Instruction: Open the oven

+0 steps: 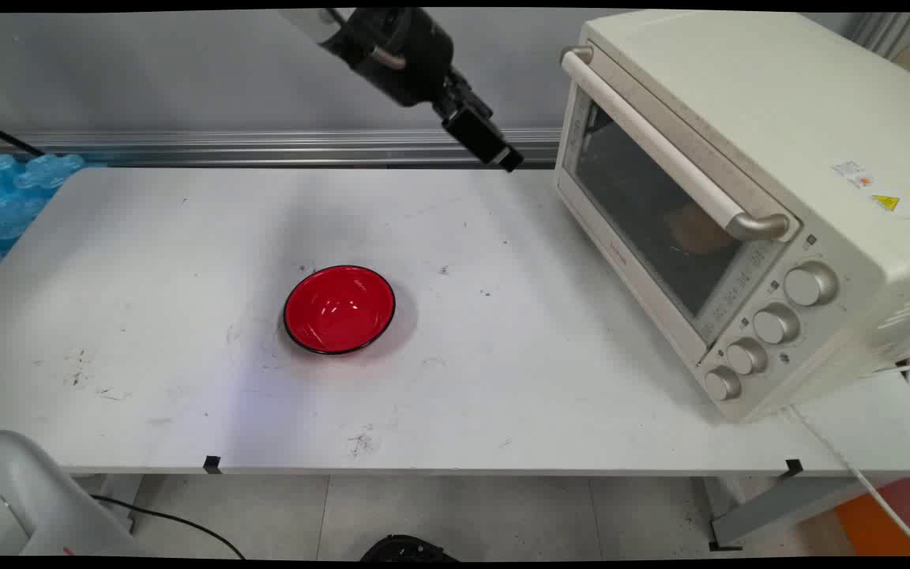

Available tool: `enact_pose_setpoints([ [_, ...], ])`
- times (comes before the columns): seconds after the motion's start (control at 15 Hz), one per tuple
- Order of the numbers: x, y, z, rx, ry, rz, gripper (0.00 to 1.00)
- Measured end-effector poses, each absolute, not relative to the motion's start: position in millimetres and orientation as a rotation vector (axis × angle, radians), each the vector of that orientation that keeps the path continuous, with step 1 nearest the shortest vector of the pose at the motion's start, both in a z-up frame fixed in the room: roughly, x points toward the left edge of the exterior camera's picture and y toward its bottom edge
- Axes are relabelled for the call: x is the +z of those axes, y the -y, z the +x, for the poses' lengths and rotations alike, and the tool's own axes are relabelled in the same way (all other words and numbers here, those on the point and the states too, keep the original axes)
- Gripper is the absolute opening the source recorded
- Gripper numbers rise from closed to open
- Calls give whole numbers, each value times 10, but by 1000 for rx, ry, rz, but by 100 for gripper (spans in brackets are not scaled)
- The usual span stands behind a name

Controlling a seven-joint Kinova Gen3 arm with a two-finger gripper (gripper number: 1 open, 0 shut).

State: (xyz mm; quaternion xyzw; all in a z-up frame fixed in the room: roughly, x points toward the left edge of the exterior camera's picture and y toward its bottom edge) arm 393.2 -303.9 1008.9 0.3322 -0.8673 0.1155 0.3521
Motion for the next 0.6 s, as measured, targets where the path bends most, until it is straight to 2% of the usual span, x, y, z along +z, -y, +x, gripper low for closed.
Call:
enact_pose_setpoints([
  [0.6, 10402, 3271, 3463, 292, 2202, 852, 100],
])
